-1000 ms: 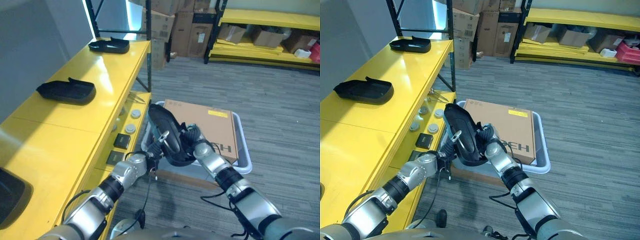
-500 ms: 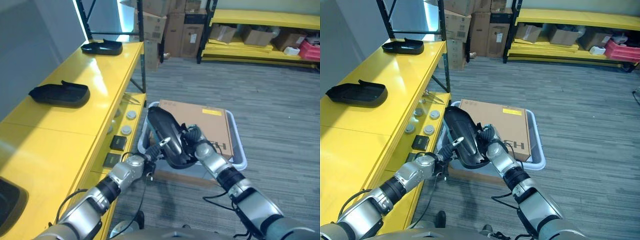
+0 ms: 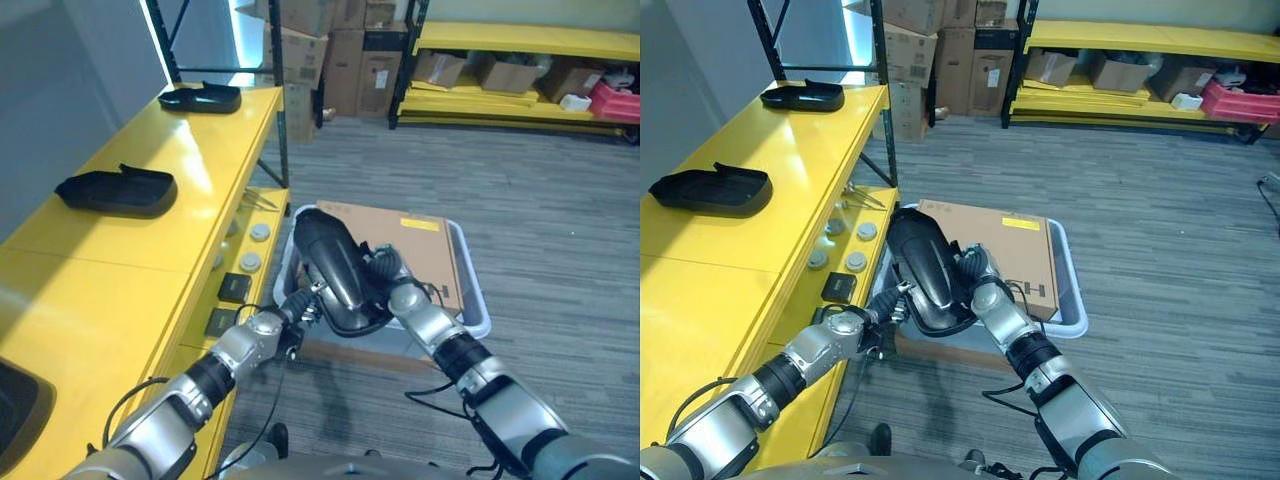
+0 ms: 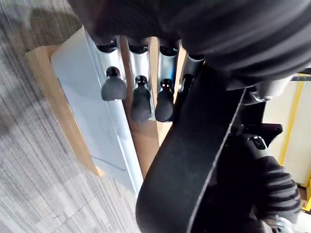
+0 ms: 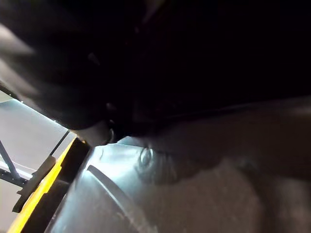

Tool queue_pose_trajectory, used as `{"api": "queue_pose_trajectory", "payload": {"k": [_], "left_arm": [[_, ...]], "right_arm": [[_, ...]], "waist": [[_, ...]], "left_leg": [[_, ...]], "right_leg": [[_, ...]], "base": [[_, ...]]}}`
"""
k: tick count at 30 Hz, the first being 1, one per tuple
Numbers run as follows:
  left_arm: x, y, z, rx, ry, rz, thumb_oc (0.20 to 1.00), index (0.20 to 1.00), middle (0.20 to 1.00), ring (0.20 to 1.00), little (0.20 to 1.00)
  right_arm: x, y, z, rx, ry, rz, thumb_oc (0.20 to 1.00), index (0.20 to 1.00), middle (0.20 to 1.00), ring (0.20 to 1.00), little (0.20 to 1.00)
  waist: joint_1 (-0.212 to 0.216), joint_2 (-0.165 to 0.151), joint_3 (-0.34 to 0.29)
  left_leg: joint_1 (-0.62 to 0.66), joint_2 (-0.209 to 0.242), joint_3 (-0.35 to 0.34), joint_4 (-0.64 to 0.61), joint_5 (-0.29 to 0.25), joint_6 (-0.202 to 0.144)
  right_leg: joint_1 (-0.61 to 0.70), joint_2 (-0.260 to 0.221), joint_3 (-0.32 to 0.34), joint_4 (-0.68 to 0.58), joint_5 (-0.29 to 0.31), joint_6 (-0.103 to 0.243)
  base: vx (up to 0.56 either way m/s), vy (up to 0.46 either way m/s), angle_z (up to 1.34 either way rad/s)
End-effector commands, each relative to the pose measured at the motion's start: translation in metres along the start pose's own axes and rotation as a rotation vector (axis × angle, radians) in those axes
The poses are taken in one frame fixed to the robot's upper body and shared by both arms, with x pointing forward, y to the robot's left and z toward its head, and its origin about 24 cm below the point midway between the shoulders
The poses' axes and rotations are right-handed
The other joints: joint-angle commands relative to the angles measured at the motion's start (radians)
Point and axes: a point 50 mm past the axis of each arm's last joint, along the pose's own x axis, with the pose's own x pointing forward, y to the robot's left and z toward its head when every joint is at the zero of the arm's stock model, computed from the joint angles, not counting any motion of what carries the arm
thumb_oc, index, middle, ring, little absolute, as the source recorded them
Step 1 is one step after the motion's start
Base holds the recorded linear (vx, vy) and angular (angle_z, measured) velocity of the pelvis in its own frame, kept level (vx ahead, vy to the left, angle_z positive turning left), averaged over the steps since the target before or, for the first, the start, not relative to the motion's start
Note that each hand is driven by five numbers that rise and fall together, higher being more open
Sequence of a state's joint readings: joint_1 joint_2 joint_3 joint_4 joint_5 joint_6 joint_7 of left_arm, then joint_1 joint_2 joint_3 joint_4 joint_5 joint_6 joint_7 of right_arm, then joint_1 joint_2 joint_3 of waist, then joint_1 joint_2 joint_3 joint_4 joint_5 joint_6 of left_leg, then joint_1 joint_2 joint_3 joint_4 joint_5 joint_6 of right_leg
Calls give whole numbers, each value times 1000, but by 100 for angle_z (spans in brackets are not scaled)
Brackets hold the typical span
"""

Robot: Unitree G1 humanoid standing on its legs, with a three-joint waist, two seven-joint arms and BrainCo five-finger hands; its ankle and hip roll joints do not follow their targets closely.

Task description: Move parts from the plastic box to the shelf.

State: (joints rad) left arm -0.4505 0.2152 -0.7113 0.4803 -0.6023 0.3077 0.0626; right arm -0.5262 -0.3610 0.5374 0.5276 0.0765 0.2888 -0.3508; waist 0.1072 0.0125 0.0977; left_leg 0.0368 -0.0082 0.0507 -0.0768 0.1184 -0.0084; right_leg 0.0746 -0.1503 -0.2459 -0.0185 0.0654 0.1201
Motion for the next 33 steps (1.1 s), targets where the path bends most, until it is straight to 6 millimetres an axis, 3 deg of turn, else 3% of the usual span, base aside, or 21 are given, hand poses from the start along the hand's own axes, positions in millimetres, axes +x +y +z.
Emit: {"api": "queue_pose_trajectory", "payload": {"k": [1,4,5,6,13,19,26,33], "left_arm": [[7,-51,77,59,-326,-113,200,200,200,200,200],[6,-44,80,37,-356,-56,200,200,200,200,200],[5,-41,81,17,-370,-37,200,200,200,200,200],[4,-39,82,-1,-382,-23,200,200,200,200,200],[-16,-20,107,-100,-564,64,200,200,200,200,200],[-43,12,133,-136,-722,160,200,200,200,200,200],[-64,48,137,-127,-835,292,200,200,200,200,200],[-87,75,120,-135,-898,420,200,200,200,200,200]], "right_arm": [[0,21,51,81,-160,74,200,200,200,200,200],[-1,21,52,134,-147,60,200,200,200,200,200],[-1,20,54,166,-144,57,520,520,520,520,520],[-2,20,55,192,-141,50,1000,1000,1000,1000,1000],[-6,16,63,306,-111,3,1000,1000,1000,1000,1000],[-5,7,54,361,-77,-39,1000,1000,1000,1000,1000],[-8,3,10,347,26,-58,1000,1000,1000,1000,1000],[-35,21,-68,303,232,0,1000,1000,1000,1000,1000]], "waist": [[34,-12,-48],[36,-12,-46],[38,-11,-44],[39,-11,-44],[65,-6,-38],[92,-3,-43],[99,-2,-54],[100,2,-56]], "left_leg": [[-1,-8,-19,11,-80,0],[1,-7,-21,13,-81,-1],[1,-8,-22,14,-81,-2],[1,-8,-23,14,-81,-3],[5,-10,-41,15,-83,-3],[3,-17,-57,16,-82,0],[-5,-28,-68,18,-84,7],[-17,-49,-84,20,-89,23]], "right_leg": [[-13,-39,-13,65,-51,73],[-12,-39,-13,67,-51,74],[-12,-40,-13,67,-51,74],[-11,-40,-14,67,-50,75],[-1,-46,-25,64,-49,75],[6,-50,-35,58,-46,72],[-2,-56,-38,67,-54,72],[-20,-58,-26,93,-69,74]], "base": [[0,0,0],[0,0,0],[0,0,0],[0,0,0],[0,0,0],[-6,8,2],[0,0,0],[-14,-4,-4]]}}
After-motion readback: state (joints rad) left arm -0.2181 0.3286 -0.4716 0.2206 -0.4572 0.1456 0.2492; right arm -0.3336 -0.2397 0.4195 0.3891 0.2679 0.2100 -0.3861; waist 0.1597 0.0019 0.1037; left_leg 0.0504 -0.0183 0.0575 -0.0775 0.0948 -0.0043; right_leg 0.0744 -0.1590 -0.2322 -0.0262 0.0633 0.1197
